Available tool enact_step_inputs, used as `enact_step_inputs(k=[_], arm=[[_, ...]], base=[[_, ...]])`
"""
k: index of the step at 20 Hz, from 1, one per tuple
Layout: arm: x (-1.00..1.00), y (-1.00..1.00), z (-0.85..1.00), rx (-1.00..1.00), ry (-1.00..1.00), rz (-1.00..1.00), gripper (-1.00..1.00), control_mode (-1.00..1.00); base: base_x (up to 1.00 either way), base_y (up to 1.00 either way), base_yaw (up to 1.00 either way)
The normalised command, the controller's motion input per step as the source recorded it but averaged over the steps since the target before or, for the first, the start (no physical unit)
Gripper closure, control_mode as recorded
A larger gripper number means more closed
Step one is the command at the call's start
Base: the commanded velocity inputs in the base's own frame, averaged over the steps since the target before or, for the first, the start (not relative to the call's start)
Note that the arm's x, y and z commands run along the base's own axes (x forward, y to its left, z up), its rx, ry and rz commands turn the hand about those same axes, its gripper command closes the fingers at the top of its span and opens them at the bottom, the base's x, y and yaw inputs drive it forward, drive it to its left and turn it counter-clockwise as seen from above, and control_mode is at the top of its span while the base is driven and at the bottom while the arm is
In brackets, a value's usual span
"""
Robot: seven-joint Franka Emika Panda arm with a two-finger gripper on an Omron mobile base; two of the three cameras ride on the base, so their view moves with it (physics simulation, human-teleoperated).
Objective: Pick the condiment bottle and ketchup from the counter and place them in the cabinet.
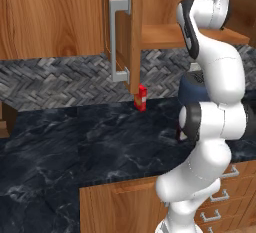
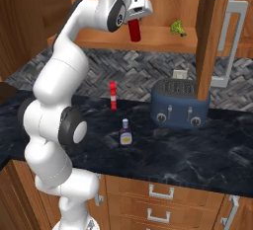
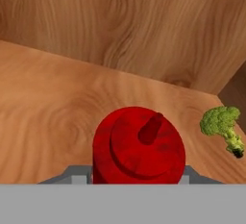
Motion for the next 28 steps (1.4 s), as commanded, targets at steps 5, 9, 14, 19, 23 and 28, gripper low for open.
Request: enact_step_inputs(k=[5, 9, 14, 19, 23, 28], arm=[[0.19, -0.1, -0.35, 0.0, -0.01, 0.0, -1.0, -1.0], [0.31, -0.09, -0.23, 0.01, -0.02, 0.0, -1.0, -1.0], [0.01, -0.01, -0.01, 0.01, -0.08, 0.0, -1.0, -1.0], [0.0, 0.0, 0.0, 0.0, -0.1, 0.0, -1.0, -1.0], [-0.2, -0.08, 0.01, 0.0, -0.09, -0.01, -1.0, -1.0], [-0.93, -0.01, 0.02, 0.04, -0.13, -0.02, -1.0, -1.0]], base=[[0.0, 0.0, 0.0], [0.0, 0.0, 0.0], [0.0, 0.0, 0.0], [0.0, 0.0, 0.0], [0.0, 0.0, 0.0], [0.0, 0.0, 0.0]])
